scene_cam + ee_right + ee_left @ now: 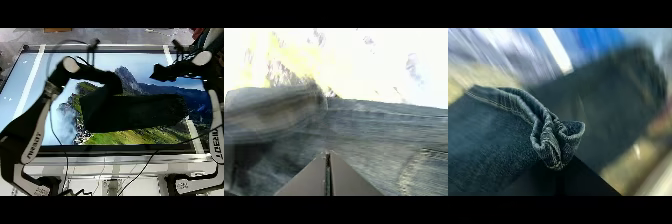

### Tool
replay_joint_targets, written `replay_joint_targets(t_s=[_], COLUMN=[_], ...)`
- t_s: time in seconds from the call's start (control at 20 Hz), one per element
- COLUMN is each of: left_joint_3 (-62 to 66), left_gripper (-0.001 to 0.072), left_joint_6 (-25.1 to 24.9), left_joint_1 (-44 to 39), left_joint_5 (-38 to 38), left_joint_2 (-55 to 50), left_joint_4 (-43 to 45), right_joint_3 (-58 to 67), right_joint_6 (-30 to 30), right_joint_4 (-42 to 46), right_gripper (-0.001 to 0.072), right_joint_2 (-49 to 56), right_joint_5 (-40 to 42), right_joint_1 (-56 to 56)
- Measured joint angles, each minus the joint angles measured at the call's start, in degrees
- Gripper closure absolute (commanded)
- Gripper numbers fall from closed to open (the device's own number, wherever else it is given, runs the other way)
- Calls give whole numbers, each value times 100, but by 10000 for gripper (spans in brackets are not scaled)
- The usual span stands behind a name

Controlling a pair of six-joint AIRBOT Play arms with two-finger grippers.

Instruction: Fold the clothes and pants, and hang the long-sleeved shirts on hangers.

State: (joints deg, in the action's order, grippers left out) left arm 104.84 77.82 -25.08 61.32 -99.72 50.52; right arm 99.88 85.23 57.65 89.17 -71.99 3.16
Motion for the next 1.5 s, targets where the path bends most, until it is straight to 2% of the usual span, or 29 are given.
replay_joint_targets(t_s=[0.05,0.1,0.15,0.35,0.5,0.8,1.0,1.1,1.25,1.35,1.5], left_joint_3=[-2,0,0,7,15,-157,-1182,-1954,-3309,-4057,-4690], left_gripper=[326,42,3,4,12,12,12,13,13,95,95], left_joint_6=[48,114,133,-42,-201,-173,-125,-179,-350,-433,-621], left_joint_1=[-179,-350,-516,-964,-785,833,2000,2352,2623,2691,2710], left_joint_5=[264,485,669,1123,1239,1427,1537,1274,496,-83,-695], left_joint_2=[-160,-302,-433,-726,-649,-42,330,544,911,1058,1060], left_joint_4=[-63,-160,-229,-398,-304,435,553,345,-42,-249,-688], right_joint_3=[0,0,0,0,0,0,0,0,-2,-2,0], right_joint_6=[-17,-26,-37,-50,-57,-177,-216,-229,-236,-238,-240], right_joint_4=[31,39,79,186,293,407,422,424,426,428,426], right_gripper=[673,673,673,673,673,673,673,673,673,673,674], right_joint_2=[-94,-177,-238,-356,-387,-411,-411,-411,-411,-411,-411], right_joint_5=[-7,-28,-33,-46,-66,-164,-186,-186,-190,-190,-179], right_joint_1=[96,184,267,439,481,505,503,503,503,503,503])
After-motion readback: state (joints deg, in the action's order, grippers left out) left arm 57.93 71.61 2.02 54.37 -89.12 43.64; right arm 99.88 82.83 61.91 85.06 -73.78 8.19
